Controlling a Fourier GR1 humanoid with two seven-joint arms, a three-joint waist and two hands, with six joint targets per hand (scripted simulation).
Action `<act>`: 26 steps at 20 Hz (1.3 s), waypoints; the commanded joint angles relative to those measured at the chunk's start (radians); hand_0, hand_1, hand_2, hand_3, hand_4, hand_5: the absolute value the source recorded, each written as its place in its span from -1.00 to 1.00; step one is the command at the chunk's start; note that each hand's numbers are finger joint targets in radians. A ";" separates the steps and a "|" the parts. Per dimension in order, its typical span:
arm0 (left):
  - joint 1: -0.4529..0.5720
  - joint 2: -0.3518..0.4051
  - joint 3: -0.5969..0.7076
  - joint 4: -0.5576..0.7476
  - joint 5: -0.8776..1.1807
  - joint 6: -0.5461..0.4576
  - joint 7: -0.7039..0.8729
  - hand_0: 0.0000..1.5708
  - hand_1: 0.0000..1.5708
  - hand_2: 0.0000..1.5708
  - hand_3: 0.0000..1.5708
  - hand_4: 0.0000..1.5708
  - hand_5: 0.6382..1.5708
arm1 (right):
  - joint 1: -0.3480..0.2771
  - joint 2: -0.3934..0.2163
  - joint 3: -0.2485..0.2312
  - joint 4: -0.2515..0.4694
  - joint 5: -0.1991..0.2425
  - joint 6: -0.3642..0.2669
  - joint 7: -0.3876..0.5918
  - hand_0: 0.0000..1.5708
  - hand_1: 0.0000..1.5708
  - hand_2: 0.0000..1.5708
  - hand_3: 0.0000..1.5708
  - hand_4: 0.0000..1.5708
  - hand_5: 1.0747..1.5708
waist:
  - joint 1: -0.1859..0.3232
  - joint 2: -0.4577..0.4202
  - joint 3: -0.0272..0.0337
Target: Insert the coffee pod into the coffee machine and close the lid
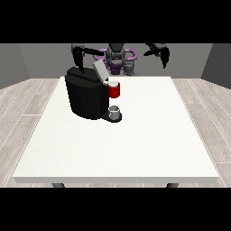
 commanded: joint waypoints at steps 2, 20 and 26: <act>0.066 0.002 -0.024 -0.097 0.012 0.006 -0.004 -1.00 -1.00 -1.00 -1.00 -0.52 1.00 | -0.029 0.014 0.030 0.041 0.012 0.015 -0.047 -1.00 -1.00 -1.00 -1.00 -1.00 1.00 | -0.001 0.043 0.0000; 0.073 0.050 -0.015 -0.134 0.014 0.060 0.003 -1.00 -1.00 -1.00 -1.00 -0.54 1.00 | -0.243 0.040 0.109 0.083 0.082 -0.010 -0.017 -1.00 -1.00 -1.00 -1.00 -0.79 1.00 | -0.011 0.124 -0.0002; 0.038 0.056 -0.019 -0.145 0.036 0.038 0.030 -1.00 -1.00 -1.00 -1.00 -0.54 1.00 | -0.290 0.037 0.128 0.083 0.122 -0.033 -0.037 -1.00 -1.00 -1.00 -1.00 -1.00 1.00 | 0.031 0.169 -0.0001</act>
